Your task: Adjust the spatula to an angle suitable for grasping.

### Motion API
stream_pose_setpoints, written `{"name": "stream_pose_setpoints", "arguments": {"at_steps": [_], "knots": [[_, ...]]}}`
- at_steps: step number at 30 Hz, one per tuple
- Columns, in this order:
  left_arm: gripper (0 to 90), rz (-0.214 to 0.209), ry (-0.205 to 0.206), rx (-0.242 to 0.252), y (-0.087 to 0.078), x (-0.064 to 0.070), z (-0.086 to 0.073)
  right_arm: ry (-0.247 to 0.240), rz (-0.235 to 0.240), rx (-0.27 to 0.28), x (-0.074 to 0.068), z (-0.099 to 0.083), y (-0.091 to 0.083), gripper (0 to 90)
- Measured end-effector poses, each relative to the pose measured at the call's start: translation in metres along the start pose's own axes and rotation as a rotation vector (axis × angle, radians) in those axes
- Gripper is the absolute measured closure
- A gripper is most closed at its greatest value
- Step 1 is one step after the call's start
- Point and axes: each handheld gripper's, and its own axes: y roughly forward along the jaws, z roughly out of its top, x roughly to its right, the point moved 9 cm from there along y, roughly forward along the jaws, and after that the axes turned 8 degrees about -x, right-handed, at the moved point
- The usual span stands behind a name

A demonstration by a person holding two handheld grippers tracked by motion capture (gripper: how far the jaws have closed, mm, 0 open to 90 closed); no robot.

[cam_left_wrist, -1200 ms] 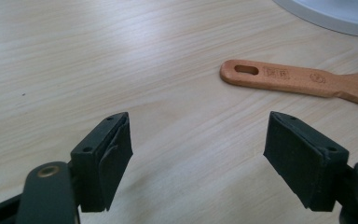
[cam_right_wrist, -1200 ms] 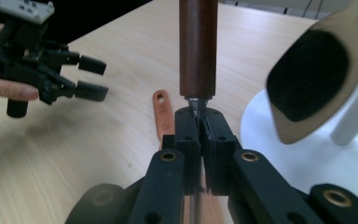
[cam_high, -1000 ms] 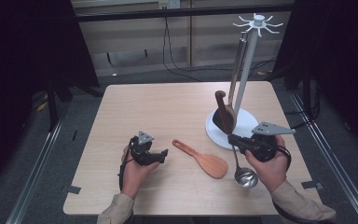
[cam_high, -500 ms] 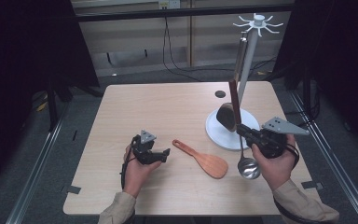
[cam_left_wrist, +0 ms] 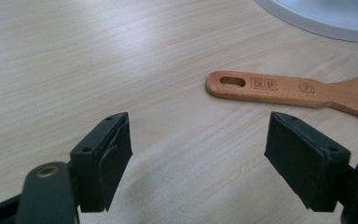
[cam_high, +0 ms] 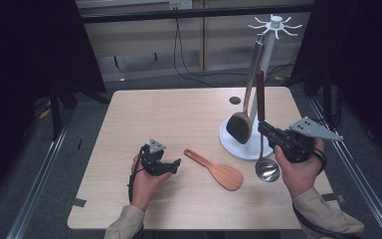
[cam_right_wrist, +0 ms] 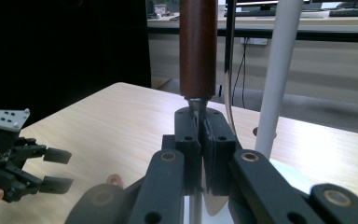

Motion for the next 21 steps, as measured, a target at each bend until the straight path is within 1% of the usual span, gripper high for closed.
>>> {"name": "stream_pose_setpoints", "arguments": {"at_steps": [1,3,4,6,7,8,10,13,14,18,21], "knots": [[22.3,0.0,-0.001,-0.001,0.0,0.0,0.0,-0.002,0.001,-0.001,0.001,0.001,0.0,86.5],[22.2,0.001,-0.001,-0.003,0.0,0.0,-0.001,0.006,-0.001,0.015,0.002,0.005,-0.001,86.5],[22.2,0.002,0.005,-0.007,-0.001,-0.001,-0.001,0.005,-0.006,0.013,0.003,0.006,-0.002,86.5],[22.1,0.001,0.0,-0.005,-0.001,-0.001,-0.001,0.007,-0.01,0.02,0.003,0.009,-0.002,86.5],[22.1,0.005,-0.005,0.004,-0.001,-0.001,0.0,0.004,-0.016,0.026,0.003,0.01,-0.002,86.5],[22.1,0.007,0.005,0.0,-0.001,-0.002,0.0,-0.002,-0.015,0.028,0.003,0.011,-0.002,86.5],[22.0,0.001,-0.01,0.006,-0.001,-0.001,0.0,-0.006,-0.024,0.032,0.003,0.013,-0.002,86.5],[22.0,-0.001,-0.013,0.008,-0.002,-0.001,0.0,-0.005,-0.023,0.038,0.004,0.016,-0.003,86.5],[22.0,0.001,-0.007,0.001,-0.002,-0.002,-0.001,0.0,-0.024,0.04,0.004,0.017,-0.003,86.5],[21.8,-0.001,-0.008,0.003,-0.003,-0.002,0.0,0.006,-0.027,0.047,0.006,0.02,-0.004,86.5],[21.7,-0.002,-0.007,0.005,-0.003,-0.002,0.0,0.001,-0.034,0.051,0.007,0.022,-0.005,86.5]]}}
